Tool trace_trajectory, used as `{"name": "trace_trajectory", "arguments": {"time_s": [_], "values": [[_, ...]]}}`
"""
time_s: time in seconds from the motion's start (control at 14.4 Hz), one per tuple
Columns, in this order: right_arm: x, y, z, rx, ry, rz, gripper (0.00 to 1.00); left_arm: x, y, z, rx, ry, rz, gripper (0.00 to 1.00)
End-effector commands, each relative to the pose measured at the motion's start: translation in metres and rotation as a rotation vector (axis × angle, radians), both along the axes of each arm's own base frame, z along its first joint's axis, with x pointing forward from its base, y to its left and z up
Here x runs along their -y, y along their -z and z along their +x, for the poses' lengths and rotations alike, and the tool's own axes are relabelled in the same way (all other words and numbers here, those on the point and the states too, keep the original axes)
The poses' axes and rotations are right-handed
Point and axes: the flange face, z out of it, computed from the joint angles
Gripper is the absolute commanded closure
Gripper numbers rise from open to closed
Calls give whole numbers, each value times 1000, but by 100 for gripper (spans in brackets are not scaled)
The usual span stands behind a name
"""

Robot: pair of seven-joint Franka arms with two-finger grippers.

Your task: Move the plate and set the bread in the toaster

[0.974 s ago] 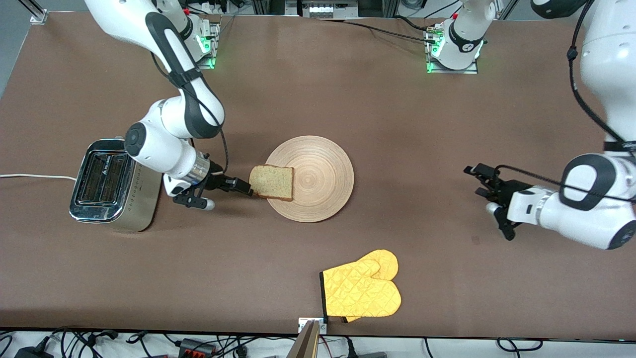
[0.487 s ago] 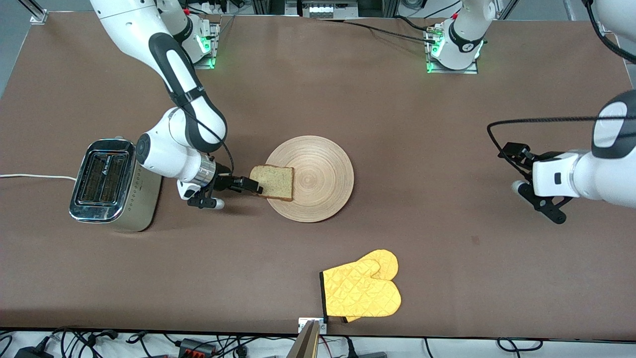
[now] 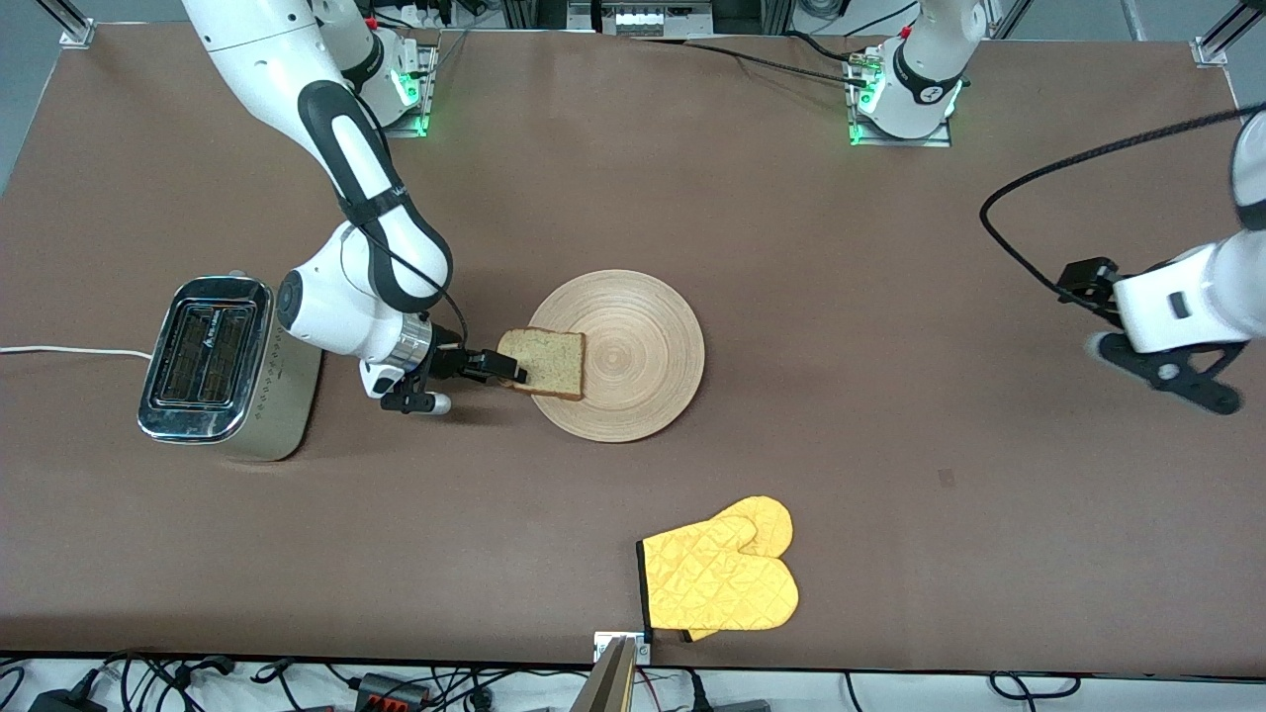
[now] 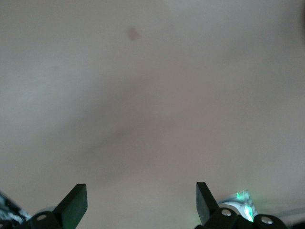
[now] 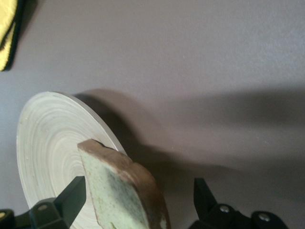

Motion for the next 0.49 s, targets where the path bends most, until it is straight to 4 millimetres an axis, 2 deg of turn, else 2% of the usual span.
{"name": "trace_trajectory", "arguments": {"time_s": [0.0,0.07,0.14,0.35,0.42], "values": [[3,-2,-12,8,-4,18,0,-41,-22,-25,73,-333,-33,0],[2,-3,-14,3,3,25,2,-48,-25,-30,99,-366,-48,0],[2,-2,-16,-4,13,32,5,-46,-28,-37,122,-372,-39,0],[2,-4,-18,-8,20,38,13,-29,-43,-57,208,-359,-20,0],[0,-4,-19,-9,17,40,14,-24,-45,-70,213,-353,-17,0]]}}
